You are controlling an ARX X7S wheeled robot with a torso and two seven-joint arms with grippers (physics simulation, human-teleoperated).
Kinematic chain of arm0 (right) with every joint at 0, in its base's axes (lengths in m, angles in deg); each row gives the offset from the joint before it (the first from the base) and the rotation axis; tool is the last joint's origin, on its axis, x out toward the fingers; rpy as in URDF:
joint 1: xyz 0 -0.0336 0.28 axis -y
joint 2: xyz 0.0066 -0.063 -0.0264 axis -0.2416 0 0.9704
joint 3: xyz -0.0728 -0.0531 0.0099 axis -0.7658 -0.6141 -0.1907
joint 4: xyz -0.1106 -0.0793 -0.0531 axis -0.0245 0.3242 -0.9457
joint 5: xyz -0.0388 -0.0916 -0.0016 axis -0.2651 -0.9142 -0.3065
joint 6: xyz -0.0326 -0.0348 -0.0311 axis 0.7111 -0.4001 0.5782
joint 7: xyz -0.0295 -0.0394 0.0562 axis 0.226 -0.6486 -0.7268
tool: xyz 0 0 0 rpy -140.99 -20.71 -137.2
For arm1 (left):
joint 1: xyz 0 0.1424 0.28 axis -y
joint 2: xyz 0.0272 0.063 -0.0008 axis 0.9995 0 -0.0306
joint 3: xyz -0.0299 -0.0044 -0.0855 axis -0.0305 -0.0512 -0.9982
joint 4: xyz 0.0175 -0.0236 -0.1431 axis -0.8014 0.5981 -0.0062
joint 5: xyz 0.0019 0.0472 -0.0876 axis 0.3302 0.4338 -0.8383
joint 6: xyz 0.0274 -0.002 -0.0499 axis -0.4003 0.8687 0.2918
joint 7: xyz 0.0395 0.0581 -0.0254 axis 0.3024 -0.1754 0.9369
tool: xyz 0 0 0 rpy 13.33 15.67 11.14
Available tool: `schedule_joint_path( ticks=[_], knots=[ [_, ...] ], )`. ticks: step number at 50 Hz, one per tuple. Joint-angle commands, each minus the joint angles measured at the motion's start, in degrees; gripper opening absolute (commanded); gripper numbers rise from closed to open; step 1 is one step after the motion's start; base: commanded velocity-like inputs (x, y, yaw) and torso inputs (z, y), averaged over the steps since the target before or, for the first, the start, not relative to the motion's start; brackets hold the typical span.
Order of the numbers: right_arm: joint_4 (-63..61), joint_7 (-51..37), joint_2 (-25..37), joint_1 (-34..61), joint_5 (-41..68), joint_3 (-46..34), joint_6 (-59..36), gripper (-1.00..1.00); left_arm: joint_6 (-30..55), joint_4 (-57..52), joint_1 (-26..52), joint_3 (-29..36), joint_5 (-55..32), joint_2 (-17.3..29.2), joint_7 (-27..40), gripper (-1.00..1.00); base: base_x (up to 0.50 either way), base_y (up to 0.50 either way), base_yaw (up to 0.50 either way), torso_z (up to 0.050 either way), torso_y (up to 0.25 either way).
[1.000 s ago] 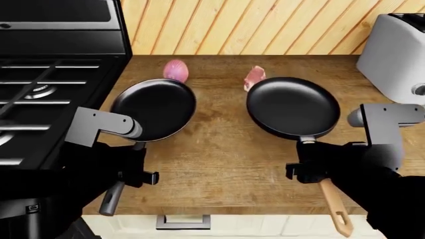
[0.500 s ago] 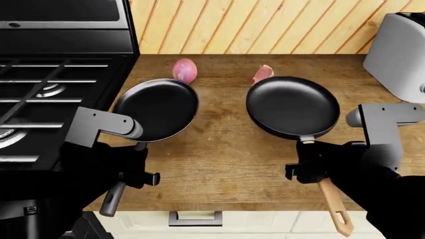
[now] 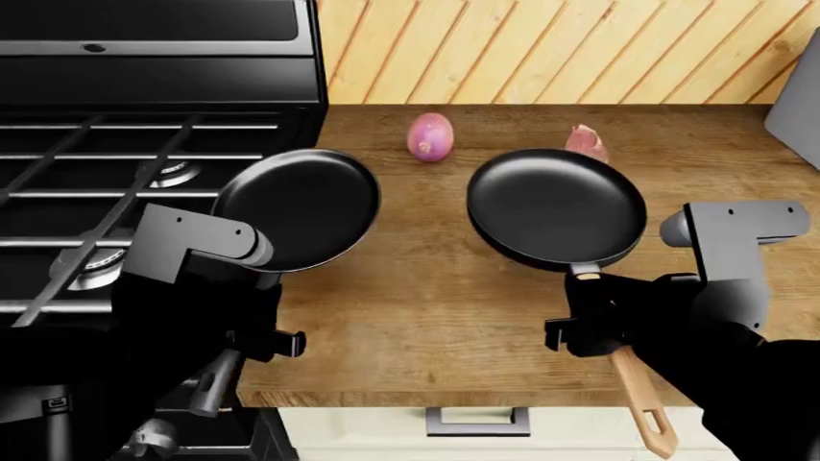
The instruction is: Place both pans onto different burners. Then place the onion and the steak on different pans.
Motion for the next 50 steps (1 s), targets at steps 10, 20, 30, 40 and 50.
schedule_joint_path(
  ticks=[10,20,30,40,50],
  knots=[
    [-0.62,1.11,0.39,0.86,-1.33,1.37,1.08,-1.00,-0.88,-0.38,1.87,-1.34,1.73,0.17,1.56,-1.00,0.00,0.44,0.00,0.002,0.004],
    [-0.73,1.24,0.55,0.82,-1.27,1.14,1.39,-1.00,-1.05,-0.46,1.98,-1.20,1.59,0.32,1.67,-1.00,0.00,0.45,0.00,0.001,0.004],
    [-0.72,1.48,0.63,0.88,-1.50,0.81,1.62,-1.00,-1.23,-0.51,1.99,-1.06,1.54,0.50,1.69,-1.00,0.00,0.45,0.00,0.002,0.004],
    [-0.73,1.76,0.88,0.85,-1.55,0.54,1.99,-1.00,-1.38,-0.43,2.05,-0.80,1.84,0.53,1.38,-1.00,0.00,0.45,0.00,0.002,0.004],
    [-0.89,1.82,1.11,0.88,-1.40,0.20,2.42,-1.00,-1.64,-0.61,1.91,-0.76,1.73,0.75,1.37,-1.00,0.00,0.45,0.00,0.001,0.004]
  ],
)
